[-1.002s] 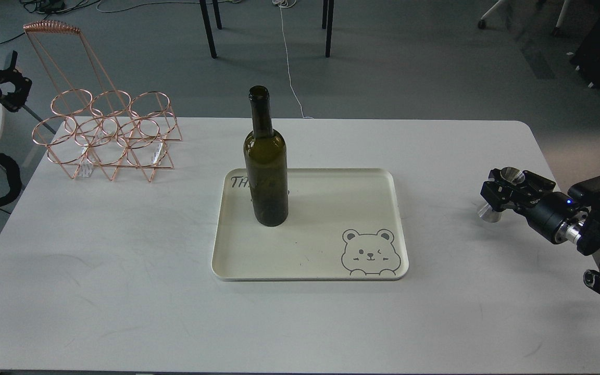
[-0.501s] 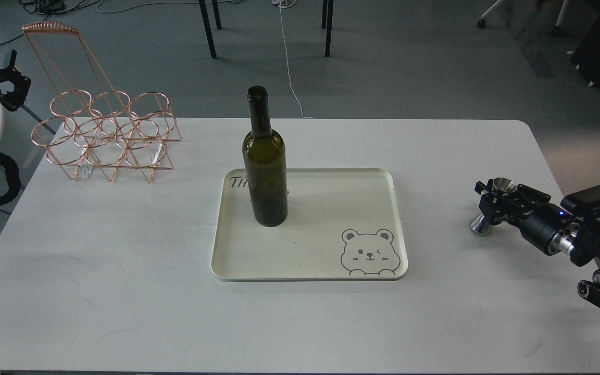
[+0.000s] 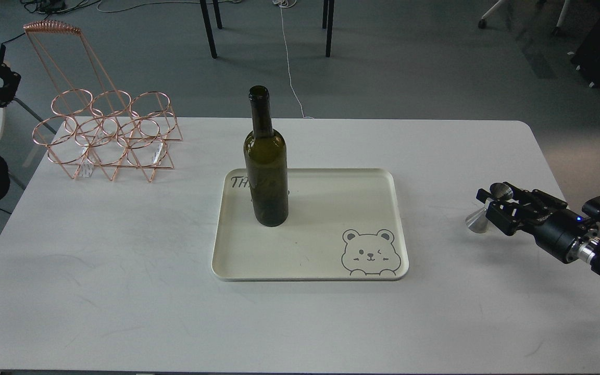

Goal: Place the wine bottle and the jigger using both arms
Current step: 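Set the jigger on the table beside the tray and release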

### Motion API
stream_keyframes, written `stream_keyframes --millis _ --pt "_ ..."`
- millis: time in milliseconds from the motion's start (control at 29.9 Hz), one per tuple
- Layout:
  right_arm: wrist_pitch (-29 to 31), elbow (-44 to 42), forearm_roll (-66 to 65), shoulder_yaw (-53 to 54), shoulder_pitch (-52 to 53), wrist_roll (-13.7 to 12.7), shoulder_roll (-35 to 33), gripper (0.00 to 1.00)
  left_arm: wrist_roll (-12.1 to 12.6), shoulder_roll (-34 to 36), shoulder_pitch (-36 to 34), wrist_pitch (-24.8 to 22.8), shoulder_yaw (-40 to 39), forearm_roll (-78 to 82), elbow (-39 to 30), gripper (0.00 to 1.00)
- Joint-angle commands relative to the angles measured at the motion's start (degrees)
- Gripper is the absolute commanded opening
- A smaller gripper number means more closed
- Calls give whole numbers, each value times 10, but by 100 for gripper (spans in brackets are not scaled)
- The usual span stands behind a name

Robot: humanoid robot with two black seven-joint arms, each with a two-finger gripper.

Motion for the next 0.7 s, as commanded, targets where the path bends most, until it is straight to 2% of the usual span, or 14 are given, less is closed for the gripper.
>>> stream_keyframes --millis 0,134,234,301,401,568,668 --pt "0 45 8 5 0 0 -60 74 4 8 0 -2 1 1 -7 99" --pt "0 56 50 28 12 0 -91 79 12 47 1 -10 11 11 -62 98" --pt "0 50 101 60 29 0 -93 83 43 90 0 -21 10 67 -116 98" --pt "0 47 140 68 50 0 -92 84 54 116 0 -21 10 111 -162 98" --pt "40 43 199 72 97 0 -84 88 57 161 6 -18 15 176 -246 98" --pt "95 0 295 72 151 0 -24 90 58 240 5 -10 24 339 -397 98" --pt "137 -40 353 83 168 0 25 91 57 269 2 15 24 460 -463 98"
